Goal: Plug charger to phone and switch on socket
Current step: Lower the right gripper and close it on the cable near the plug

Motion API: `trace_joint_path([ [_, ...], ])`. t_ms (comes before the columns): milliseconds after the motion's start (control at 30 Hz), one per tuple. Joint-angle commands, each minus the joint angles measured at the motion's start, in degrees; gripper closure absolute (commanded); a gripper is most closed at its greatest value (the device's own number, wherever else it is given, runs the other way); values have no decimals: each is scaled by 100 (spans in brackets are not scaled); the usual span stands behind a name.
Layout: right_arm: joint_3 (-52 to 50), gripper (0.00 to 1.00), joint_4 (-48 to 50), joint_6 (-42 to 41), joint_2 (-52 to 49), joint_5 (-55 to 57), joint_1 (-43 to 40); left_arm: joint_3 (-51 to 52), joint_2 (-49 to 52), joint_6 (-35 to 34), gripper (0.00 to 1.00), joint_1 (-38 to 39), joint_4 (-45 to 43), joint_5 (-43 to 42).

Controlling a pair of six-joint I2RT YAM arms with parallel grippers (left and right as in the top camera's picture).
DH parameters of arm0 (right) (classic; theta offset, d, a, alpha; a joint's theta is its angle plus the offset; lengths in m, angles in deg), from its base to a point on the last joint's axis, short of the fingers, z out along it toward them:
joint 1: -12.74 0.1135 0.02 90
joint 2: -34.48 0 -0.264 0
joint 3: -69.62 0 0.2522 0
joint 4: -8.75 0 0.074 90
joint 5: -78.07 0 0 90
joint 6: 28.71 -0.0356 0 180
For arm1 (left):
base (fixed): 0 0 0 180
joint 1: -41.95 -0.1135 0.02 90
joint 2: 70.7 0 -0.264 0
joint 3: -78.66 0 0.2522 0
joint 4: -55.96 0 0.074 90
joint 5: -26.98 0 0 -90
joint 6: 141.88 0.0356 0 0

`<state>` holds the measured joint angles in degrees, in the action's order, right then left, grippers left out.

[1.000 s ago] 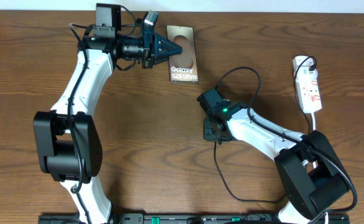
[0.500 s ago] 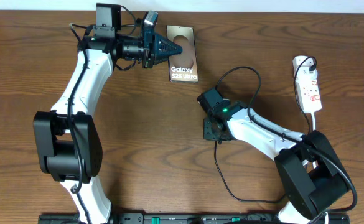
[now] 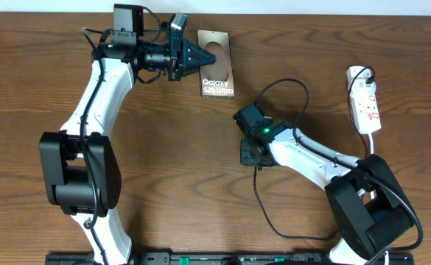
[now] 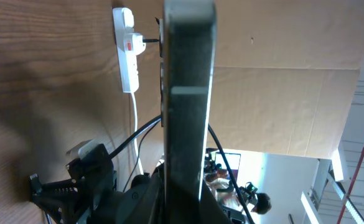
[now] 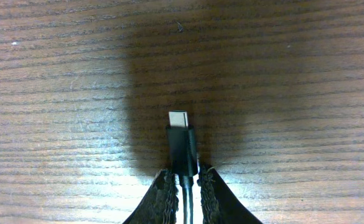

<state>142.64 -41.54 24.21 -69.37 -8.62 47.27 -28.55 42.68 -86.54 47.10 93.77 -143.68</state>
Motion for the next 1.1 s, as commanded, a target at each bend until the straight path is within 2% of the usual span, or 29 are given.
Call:
trace_joint_path([
  [0, -92, 86, 31, -55, -37, 68, 31, -13, -22, 57, 93, -9, -11, -273],
  [867, -92, 88, 70, -55, -44, 63, 31, -13, -22, 57, 93, -9, -11, -275],
  [1067, -92, 94, 57, -57, -44, 63, 31, -13, -22, 57, 93, -9, -11, -275],
])
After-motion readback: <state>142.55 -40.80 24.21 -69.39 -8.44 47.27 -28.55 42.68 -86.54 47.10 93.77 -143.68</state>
